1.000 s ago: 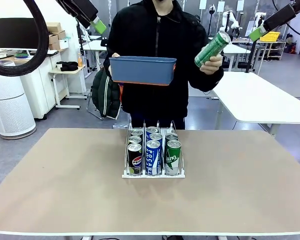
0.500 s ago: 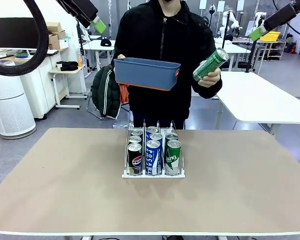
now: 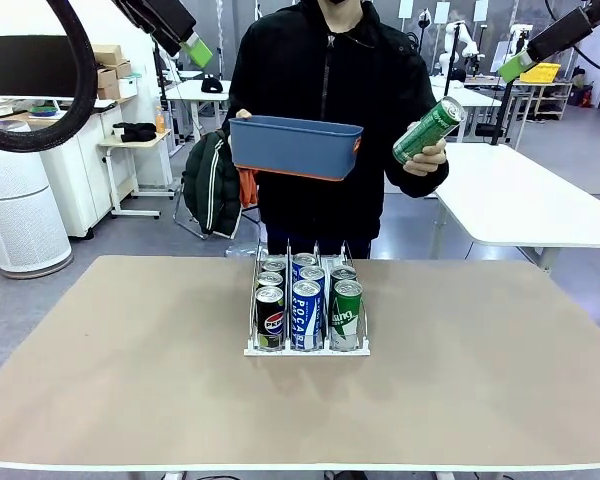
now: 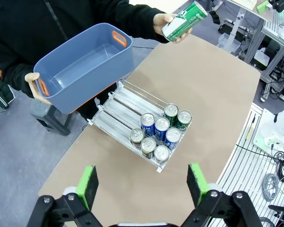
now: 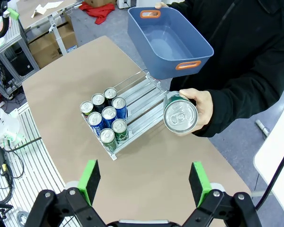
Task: Fill the beverage cans into the dispenser.
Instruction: Pick up the Sprite handed by the human.
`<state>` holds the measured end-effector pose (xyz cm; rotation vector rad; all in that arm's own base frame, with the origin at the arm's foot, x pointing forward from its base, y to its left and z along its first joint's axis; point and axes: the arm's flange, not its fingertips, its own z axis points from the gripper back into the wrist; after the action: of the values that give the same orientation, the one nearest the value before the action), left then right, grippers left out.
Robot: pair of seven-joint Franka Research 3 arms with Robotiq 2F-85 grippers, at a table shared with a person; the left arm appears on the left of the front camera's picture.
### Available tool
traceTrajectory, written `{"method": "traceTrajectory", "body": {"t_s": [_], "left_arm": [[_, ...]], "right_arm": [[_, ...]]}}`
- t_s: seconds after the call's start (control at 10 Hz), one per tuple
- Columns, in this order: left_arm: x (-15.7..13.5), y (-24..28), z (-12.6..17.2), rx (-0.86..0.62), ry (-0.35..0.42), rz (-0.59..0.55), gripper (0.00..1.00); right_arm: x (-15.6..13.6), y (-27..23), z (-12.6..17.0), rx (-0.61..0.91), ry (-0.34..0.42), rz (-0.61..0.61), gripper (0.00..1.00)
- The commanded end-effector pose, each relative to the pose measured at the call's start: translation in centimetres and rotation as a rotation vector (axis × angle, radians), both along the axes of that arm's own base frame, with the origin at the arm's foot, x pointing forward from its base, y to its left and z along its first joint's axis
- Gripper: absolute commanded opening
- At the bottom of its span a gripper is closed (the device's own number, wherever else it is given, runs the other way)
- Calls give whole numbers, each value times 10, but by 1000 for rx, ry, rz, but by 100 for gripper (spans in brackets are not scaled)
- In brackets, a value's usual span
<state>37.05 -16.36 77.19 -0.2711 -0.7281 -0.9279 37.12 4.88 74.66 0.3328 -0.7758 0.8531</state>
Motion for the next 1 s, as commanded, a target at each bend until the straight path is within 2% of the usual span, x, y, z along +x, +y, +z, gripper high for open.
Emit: {"method": "traceTrajectory", "body": {"t_s": [0.0,0.1,0.2,0.9], "left_arm": [[0,1,-1,-2,-1,4,100],[0,1,-1,-2,-1,4,100],[0,1,-1,-2,-1,4,100],[0,1,-1,-2,-1,4,100]], "right_arm": [[16,5,-2,-17,25,-84,100],[26,3,2,-11,31,-141,100],[34,2,4,-26,50,-92,100],[75,16,-9,-57,76,-134,100]]}}
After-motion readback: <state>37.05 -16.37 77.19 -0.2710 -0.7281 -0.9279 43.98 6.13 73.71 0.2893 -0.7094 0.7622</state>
